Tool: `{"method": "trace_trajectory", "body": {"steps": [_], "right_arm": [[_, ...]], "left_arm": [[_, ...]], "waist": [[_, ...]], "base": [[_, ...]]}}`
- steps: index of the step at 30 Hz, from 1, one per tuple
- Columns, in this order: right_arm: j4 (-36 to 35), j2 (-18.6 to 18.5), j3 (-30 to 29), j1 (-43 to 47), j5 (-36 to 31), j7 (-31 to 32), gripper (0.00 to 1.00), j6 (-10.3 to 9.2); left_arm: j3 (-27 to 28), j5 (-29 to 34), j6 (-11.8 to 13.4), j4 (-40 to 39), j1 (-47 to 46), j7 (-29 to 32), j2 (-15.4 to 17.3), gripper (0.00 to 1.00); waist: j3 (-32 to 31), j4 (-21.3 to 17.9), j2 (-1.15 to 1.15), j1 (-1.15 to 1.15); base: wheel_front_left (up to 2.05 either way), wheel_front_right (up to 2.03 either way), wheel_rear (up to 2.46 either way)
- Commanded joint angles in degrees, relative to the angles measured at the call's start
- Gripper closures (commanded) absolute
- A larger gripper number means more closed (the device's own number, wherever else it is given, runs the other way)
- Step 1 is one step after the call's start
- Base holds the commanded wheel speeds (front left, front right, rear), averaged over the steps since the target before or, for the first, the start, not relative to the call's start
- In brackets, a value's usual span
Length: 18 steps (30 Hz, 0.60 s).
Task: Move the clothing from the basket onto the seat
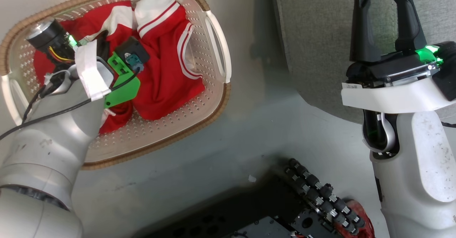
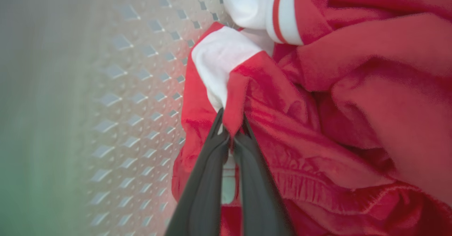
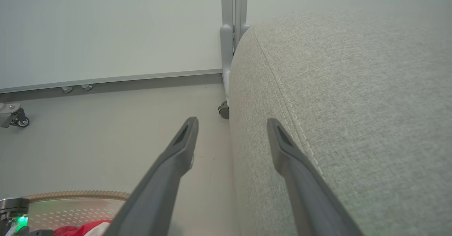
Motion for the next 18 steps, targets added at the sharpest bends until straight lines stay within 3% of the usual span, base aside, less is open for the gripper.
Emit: {"method": "trace_trajectory", "body": {"steps": [1, 13, 18], "right_arm": [[0.3, -0.1, 0.1, -0.5, -0.5, -0.2, 0.00, 0.00], [3.5, -0.1, -0.1, 3.9, -3.2, -0.2, 0.00, 0.00], [5.1, -0.1, 0.4, 6.8, -4.7, -0.2, 0.00, 0.00]], "left_arm": [[-0.1, -0.8, 0.4, 0.1, 0.8, -0.4, -0.6, 1.00], [2.5, -6.6, 2.0, 0.1, 8.2, -6.9, -5.0, 1.00], [5.0, -11.2, 1.1, -0.6, 13.0, -9.3, -6.9, 1.00]], "waist": [[-1.4, 0.5, 0.00, 0.00], [-14.9, 4.4, 0.00, 0.00], [-22.4, 7.1, 0.00, 0.00]], "base": [[0.00, 0.00, 0.00], [0.00, 0.00, 0.00], [0.00, 0.00, 0.00]]}}
